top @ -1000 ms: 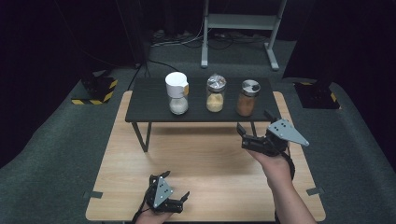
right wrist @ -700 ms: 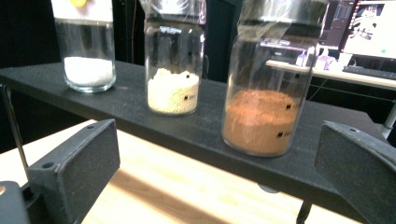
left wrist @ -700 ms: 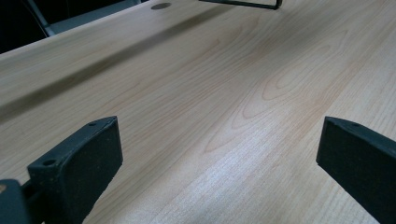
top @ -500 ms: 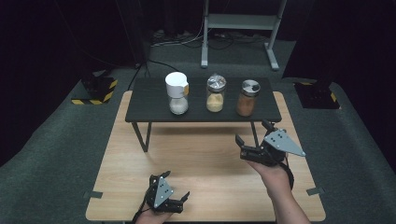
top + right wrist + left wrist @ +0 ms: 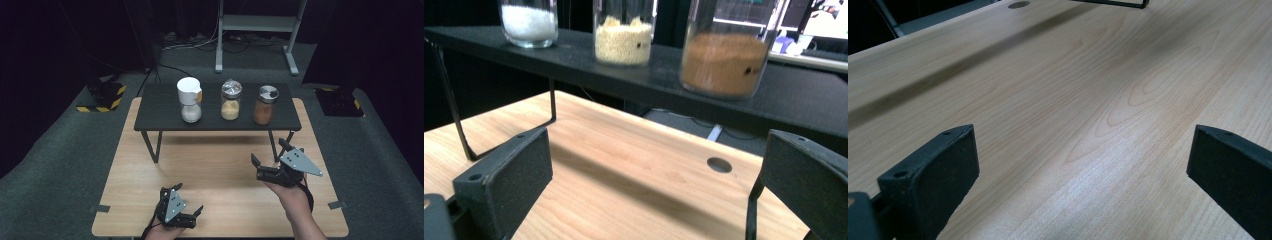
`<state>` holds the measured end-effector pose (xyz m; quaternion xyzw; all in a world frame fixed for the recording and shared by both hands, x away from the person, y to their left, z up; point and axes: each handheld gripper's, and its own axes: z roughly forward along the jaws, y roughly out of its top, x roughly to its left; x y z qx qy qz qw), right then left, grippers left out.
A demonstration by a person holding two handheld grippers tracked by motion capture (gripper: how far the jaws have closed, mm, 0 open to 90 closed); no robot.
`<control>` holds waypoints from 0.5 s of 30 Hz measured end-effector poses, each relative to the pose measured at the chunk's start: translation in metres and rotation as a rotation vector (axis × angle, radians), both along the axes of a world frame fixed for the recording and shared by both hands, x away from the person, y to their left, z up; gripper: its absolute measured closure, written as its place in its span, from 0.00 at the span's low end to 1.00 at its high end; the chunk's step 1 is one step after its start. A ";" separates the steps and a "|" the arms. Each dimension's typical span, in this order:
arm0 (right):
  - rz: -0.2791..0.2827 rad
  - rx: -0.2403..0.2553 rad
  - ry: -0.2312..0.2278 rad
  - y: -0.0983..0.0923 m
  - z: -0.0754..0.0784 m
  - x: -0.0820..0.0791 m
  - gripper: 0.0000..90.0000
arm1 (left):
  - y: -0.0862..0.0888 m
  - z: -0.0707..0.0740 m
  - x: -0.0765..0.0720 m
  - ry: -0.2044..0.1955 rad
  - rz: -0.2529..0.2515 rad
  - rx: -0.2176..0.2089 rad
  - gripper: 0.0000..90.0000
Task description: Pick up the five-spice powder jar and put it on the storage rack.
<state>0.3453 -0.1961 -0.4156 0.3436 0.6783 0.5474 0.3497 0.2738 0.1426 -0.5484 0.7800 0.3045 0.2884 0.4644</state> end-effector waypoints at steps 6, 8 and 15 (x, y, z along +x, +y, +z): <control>0.004 -0.025 0.015 0.001 -0.013 -0.005 0.00 | 0.000 0.000 0.000 0.000 0.000 0.000 0.01; 0.004 -0.031 0.021 0.001 -0.017 -0.006 0.00 | 0.000 0.000 0.000 0.000 0.000 0.001 0.01; 0.008 -0.053 0.048 0.000 -0.032 -0.011 0.00 | -0.001 0.000 -0.001 -0.006 0.000 0.007 0.01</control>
